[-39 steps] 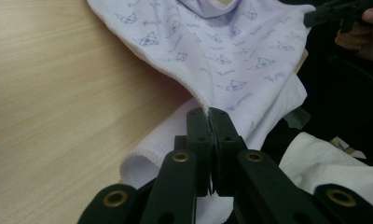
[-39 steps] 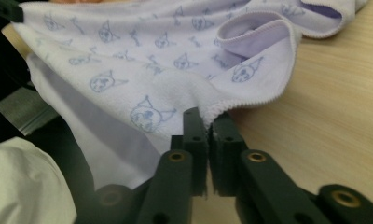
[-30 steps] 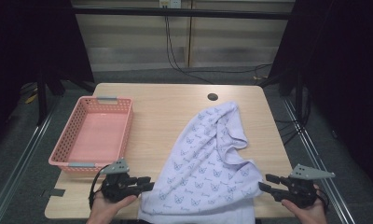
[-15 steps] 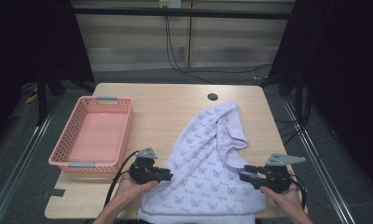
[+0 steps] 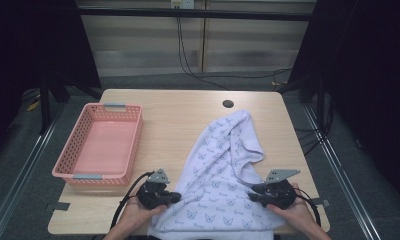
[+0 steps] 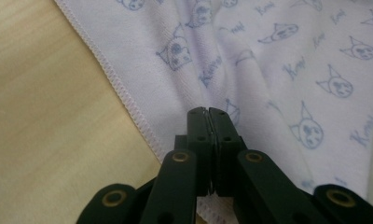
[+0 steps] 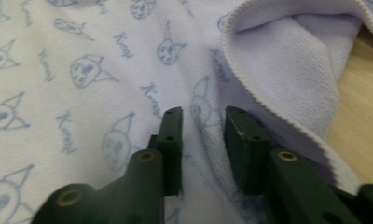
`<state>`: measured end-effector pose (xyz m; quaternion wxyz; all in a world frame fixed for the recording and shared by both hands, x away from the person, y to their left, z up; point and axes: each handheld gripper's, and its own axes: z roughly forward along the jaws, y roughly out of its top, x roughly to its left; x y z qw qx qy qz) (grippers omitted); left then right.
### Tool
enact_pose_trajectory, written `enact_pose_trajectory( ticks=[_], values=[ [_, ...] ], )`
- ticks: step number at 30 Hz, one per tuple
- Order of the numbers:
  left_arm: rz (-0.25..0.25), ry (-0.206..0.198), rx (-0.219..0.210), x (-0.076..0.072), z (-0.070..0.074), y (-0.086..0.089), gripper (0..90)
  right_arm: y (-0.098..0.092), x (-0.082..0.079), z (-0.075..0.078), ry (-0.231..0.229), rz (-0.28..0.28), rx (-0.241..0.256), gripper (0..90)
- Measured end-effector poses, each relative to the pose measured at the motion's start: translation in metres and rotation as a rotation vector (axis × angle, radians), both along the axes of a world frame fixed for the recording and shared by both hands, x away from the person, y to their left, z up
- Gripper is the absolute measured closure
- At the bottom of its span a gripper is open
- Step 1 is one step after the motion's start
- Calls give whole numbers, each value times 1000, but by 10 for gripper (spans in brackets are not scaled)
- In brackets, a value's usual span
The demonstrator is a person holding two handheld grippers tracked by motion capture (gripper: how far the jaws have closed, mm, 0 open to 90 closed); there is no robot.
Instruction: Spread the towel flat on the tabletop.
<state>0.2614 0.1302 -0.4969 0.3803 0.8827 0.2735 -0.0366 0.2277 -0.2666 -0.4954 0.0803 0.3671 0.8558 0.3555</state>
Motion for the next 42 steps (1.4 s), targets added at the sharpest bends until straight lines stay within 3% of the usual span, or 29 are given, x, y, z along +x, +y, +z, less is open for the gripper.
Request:
enact_pose_trajectory(
  ticks=[4,8,10,12,13,14,16,18,20,21,22,24,25,27,28,32,33,36,37,38,42],
  values=[
    [-24,23,7,-16,2,3,892,2,-9,1,35,32,12,815],
    [-65,65,4,-37,3,6,892,4,-17,2,72,78,30,831],
    [-82,68,5,-41,3,7,891,5,-23,2,91,93,40,832],
    [-90,99,1,-48,3,7,891,6,-29,3,102,117,34,832],
    [-102,90,14,-52,5,8,887,6,-31,3,107,127,31,831],
    [-121,78,13,-52,7,8,870,6,-32,4,113,134,30,825],
    [-110,83,-65,-48,11,11,822,6,-35,5,115,140,27,753],
    [-91,47,-79,-40,16,11,810,4,-35,9,99,135,51,706],
    [-75,36,-90,-34,17,9,804,3,-35,12,87,134,73,690],
    [-51,13,-107,-20,16,3,790,-2,-32,21,51,125,114,695],
    [-33,-3,-96,-12,16,-1,788,-3,-31,24,42,123,123,690],
    [-18,3,-99,-4,15,-5,779,-6,-26,30,20,115,151,684],
    [8,-8,-96,12,12,-13,778,-6,-23,33,11,111,153,684],
    [29,3,-99,26,9,-21,778,-5,-17,35,-8,94,147,682],
    [33,-16,-84,31,9,-26,778,-5,-12,35,-16,85,147,682],
    [45,-24,-59,47,1,-38,776,-4,21,30,-38,0,143,682],
    [42,-4,-49,49,-3,-39,780,-4,30,29,-44,-14,140,679],
    [37,-17,-37,45,-4,-35,818,-1,53,25,-46,-46,126,650],
    [33,-27,-33,43,-4,-33,836,1,59,23,-46,-53,118,648],
    [55,-9,-53,38,-6,-28,843,4,64,21,-47,-61,115,636],
    [44,-18,-38,28,-4,-22,855,12,81,15,-52,-76,115,628]
  ],
)
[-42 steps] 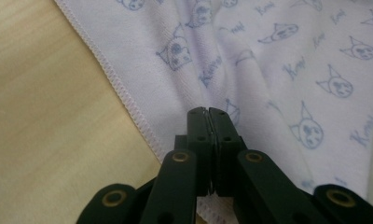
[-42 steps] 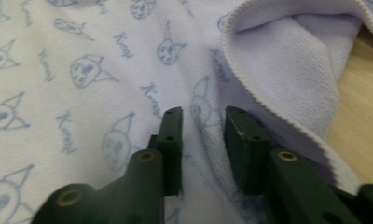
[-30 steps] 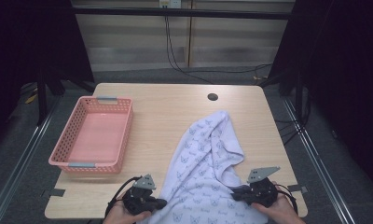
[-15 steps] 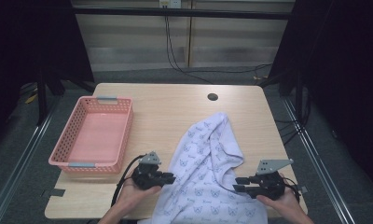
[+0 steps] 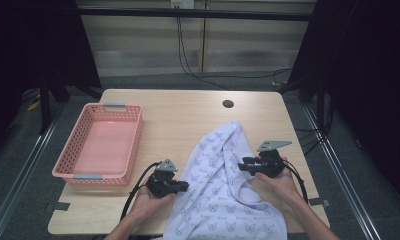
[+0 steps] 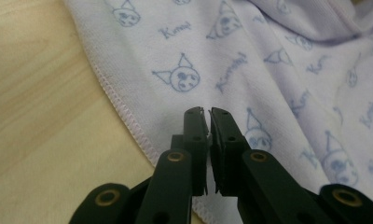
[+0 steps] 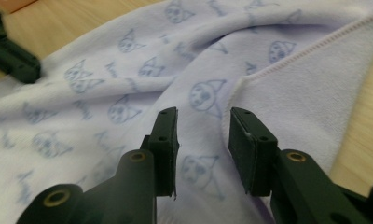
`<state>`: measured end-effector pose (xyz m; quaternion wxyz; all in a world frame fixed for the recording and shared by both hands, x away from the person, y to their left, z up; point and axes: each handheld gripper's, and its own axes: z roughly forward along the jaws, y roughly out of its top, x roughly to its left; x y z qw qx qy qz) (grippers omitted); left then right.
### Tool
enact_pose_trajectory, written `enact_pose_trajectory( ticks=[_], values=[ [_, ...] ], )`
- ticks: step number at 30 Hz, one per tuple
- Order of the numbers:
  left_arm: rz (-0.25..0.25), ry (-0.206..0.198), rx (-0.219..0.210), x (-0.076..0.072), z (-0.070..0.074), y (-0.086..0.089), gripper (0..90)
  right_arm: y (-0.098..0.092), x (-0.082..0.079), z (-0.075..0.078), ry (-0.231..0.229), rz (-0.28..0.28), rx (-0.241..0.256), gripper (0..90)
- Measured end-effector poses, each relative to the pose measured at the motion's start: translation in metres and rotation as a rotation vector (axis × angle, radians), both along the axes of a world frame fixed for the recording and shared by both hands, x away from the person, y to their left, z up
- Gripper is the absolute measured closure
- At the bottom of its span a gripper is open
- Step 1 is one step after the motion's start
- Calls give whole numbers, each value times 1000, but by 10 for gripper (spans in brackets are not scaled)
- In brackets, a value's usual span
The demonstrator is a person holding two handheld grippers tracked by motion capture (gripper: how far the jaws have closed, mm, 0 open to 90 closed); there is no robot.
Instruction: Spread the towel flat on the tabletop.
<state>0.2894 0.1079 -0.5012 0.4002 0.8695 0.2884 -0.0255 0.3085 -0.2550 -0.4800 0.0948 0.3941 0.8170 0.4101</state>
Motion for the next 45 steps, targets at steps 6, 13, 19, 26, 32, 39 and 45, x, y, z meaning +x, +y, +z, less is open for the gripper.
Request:
enact_pose_trajectory(
  ticks=[6,13,19,26,32,39,45],
  values=[
    [-15,0,32,-27,4,16,855,15,14,-3,-4,9,-10,639],
    [-42,45,31,-49,6,33,840,44,21,-9,9,69,-49,616],
    [3,5,-30,-29,13,24,762,56,30,-11,12,94,-30,627],
    [72,-10,-10,10,5,8,719,62,32,-19,26,101,-46,657],
    [86,1,-11,11,1,14,703,54,30,-22,43,64,-36,642],
    [66,8,-14,6,0,20,775,46,21,-21,68,63,-48,813],
    [40,5,14,-7,2,23,786,43,12,-20,85,76,-62,832]
  ],
)
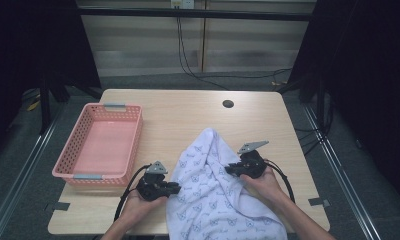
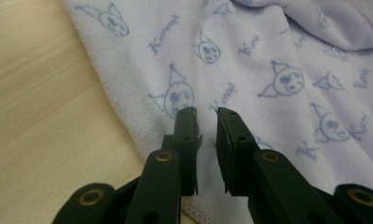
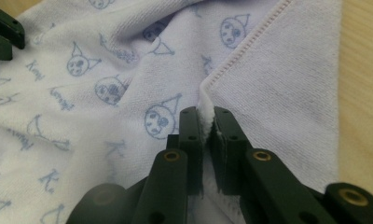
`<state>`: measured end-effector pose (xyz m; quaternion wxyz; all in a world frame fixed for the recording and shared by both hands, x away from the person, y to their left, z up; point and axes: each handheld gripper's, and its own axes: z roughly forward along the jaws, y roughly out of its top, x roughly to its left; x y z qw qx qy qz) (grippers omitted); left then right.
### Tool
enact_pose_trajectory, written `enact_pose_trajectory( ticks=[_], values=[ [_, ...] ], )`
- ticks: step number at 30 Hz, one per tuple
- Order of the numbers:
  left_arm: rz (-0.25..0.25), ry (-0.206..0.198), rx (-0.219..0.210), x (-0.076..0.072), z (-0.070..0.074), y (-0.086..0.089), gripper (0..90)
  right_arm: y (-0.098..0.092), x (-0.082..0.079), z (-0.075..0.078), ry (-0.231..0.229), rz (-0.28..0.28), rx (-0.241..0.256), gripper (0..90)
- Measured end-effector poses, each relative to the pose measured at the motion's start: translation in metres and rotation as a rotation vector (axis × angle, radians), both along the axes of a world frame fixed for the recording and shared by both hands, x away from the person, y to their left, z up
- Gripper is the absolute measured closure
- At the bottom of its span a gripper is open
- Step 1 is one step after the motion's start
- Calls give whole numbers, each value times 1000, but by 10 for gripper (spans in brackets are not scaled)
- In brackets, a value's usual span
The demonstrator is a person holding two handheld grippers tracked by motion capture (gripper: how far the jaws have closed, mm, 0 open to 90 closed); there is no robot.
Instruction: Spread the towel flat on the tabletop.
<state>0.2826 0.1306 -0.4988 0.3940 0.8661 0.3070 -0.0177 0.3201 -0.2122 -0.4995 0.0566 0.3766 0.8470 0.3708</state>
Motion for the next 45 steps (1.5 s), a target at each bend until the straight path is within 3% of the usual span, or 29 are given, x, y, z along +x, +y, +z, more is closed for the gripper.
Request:
enact_pose_trajectory(
  ticks=[8,11,13,15,17,19,23,24,26,30,32,34,36,39,40,41,43,45],
  values=[
    [-75,39,12,-28,3,3,787,-3,-27,1,6,44,0,830],
    [-59,31,7,-29,6,4,739,-6,-38,2,25,56,9,871],
    [-21,16,-10,-20,9,2,682,-7,-40,3,16,53,16,879],
    [24,-13,-34,-6,12,0,647,-11,-39,9,-3,41,54,881],
    [62,-15,-58,8,13,-3,631,-18,-37,18,-27,26,80,881],
    [67,-37,-42,20,10,-8,610,-28,-36,25,-58,-8,112,881],
    [103,-19,-44,35,5,-14,559,-49,-33,35,-87,-71,164,882],
    [131,-21,-49,41,4,-17,541,-54,-32,38,-101,-96,168,882],
    [147,-28,-32,46,3,-19,519,-62,-30,40,-110,-124,179,882],
    [170,-40,-42,56,3,-21,472,-79,-24,46,-145,-183,205,882],
    [178,-13,-57,60,0,-21,474,-86,-22,49,-157,-214,215,882],
    [165,-29,-22,62,-2,-23,492,-93,-20,49,-165,-233,218,882],
    [144,-16,-32,64,-4,-27,544,-99,-16,48,-165,-252,224,882],
    [120,-47,-12,65,-4,-36,723,-103,-14,44,-156,-268,222,881],
    [121,-66,-29,65,-3,-36,826,-102,-14,44,-154,-267,218,881],
    [115,-59,-56,65,-1,-35,854,-102,-14,44,-154,-263,213,881],
    [111,-93,-57,61,8,-35,867,-103,-15,44,-158,-264,211,881],
    [98,-126,-98,53,22,-34,869,-104,-16,45,-159,-268,217,881]
  ],
)
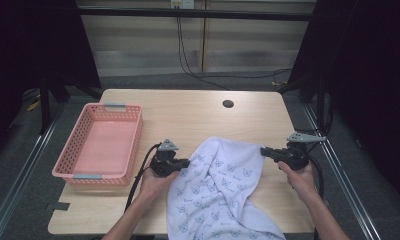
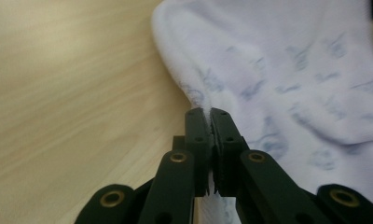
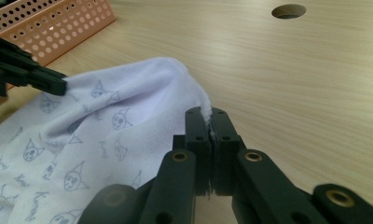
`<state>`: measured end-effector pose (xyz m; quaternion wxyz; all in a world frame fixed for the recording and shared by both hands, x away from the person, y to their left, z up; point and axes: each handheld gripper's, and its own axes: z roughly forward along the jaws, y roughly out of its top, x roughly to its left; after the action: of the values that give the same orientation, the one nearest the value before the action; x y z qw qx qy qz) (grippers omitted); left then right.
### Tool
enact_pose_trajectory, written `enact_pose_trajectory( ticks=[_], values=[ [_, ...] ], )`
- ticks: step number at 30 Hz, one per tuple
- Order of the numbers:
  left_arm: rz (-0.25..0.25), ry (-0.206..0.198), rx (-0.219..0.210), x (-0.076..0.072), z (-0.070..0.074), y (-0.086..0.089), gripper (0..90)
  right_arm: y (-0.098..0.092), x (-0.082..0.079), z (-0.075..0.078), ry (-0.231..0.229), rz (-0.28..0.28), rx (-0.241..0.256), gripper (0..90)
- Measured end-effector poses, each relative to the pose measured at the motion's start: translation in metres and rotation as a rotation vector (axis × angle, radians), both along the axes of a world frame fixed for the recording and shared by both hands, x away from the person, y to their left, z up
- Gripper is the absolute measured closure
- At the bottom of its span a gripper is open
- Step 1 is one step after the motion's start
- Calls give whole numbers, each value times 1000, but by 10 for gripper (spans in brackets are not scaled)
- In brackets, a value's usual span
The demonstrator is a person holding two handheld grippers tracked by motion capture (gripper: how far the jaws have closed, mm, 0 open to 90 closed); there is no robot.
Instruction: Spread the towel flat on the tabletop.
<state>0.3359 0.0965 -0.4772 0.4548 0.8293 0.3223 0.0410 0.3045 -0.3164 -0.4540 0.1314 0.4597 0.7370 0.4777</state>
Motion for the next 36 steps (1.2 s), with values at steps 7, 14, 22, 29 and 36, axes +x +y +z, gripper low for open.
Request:
enact_pose_trajectory(
  ticks=[7,14,22,29,36],
  values=[
    [-202,-113,-1,-50,31,-44,858,-4,-5,-1,3,2,-34,881],
    [-390,0,90,-70,-2,-85,755,-17,-14,-8,25,-10,-56,880],
    [-299,16,3,-53,8,-71,602,-18,-12,-10,24,-15,-56,880],
    [-194,31,-25,-9,6,-70,522,-17,-11,-10,25,-12,-55,880],
    [-165,87,-47,11,-17,-89,430,-17,-9,-12,32,-6,-53,880]
  ],
)
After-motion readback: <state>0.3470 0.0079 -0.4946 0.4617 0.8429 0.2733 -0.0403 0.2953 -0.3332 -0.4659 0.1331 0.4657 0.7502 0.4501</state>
